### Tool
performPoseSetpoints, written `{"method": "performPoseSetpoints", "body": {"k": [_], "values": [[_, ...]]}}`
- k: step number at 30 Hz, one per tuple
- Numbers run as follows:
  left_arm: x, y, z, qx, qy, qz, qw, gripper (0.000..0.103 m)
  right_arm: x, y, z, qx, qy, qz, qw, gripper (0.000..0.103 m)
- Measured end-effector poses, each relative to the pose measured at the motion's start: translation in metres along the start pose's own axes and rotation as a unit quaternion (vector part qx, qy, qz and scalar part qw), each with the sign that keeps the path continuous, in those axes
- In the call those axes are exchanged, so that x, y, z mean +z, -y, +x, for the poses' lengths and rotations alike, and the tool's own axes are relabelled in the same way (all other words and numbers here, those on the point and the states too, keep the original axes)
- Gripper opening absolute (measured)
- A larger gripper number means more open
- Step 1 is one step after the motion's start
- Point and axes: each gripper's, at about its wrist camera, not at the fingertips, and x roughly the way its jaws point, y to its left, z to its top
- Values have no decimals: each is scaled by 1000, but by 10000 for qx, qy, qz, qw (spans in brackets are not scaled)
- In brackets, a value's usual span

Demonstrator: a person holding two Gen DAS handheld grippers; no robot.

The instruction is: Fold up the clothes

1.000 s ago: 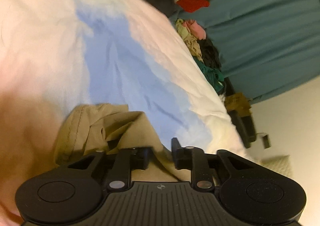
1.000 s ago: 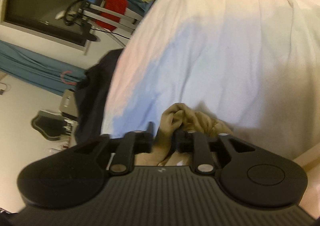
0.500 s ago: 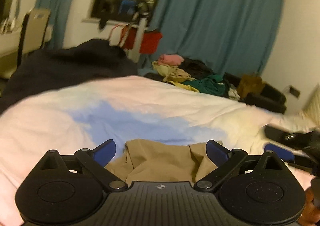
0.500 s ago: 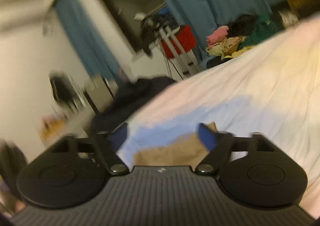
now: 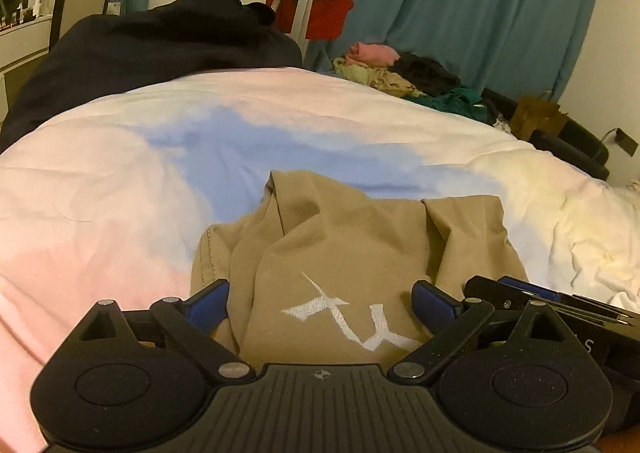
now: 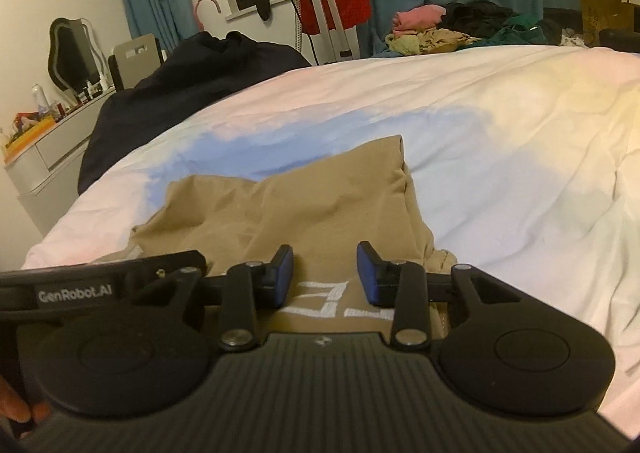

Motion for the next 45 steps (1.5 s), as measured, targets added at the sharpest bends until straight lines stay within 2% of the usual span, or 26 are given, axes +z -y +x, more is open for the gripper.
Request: {"method": "performPoseSetpoints", "body": {"k": [5,10,13,16,19,21,23,26,29,31,33,35,38,40,42,43,45], "values": [[-3,-1,-25,-143,52,17,9999,97,-6,-4,4,-74,-22,-114,9999,39],[-12,9,-62,-29,272,231,9994,97,-1,-16,-37,-63,35,-62,10000,40],[-21,16,-80,66,280,472,9985,97,-4,-21,-61,19,36,52,10000,40],[-23,18,-85,63,235,479,9986,97,-14,-29,-74,-44,15,-102,9999,40],[-24,15,-63,326,-101,265,9991,99,-20,-38,-61,-307,-148,-406,9986,38],[-25,9,-54,303,-320,60,9990,100,-25,-38,-47,-452,-330,-461,9974,37],[-25,7,-54,262,-353,-48,9990,100,-27,-35,-41,-465,-404,-371,9974,37],[-18,7,-67,105,-241,-187,9995,98,-27,-30,-40,-422,-430,-212,9980,37],[-6,2,-87,-393,-47,-597,9974,98,-25,-21,-42,-291,-439,136,9985,37],[0,-5,-99,-1003,-184,-1041,9893,99,-24,-13,-42,-179,-445,429,9979,37],[3,-13,-105,-1597,-450,-1492,9748,99,-23,-6,-43,-64,-454,718,9964,37],[0,-23,-103,-2114,-880,-1953,9536,99,-22,-1,-42,22,-465,969,9942,37],[-17,-36,-85,-2568,-1500,-2497,9215,99,-22,3,-42,77,-478,1207,9915,37],[-29,-41,-65,-2604,-1869,-2756,9063,99,-21,3,-41,75,-483,1254,9909,37],[-42,-49,-39,-2348,-2144,-3053,8976,99,-21,2,-41,61,-486,1263,9908,38],[-46,-54,-30,-2176,-2144,-3194,8970,96,-20,2,-41,54,-487,1267,9907,38],[-48,-63,-22,-2171,-1908,-3597,8872,95,-20,1,-41,39,-491,1273,9906,38]]}}
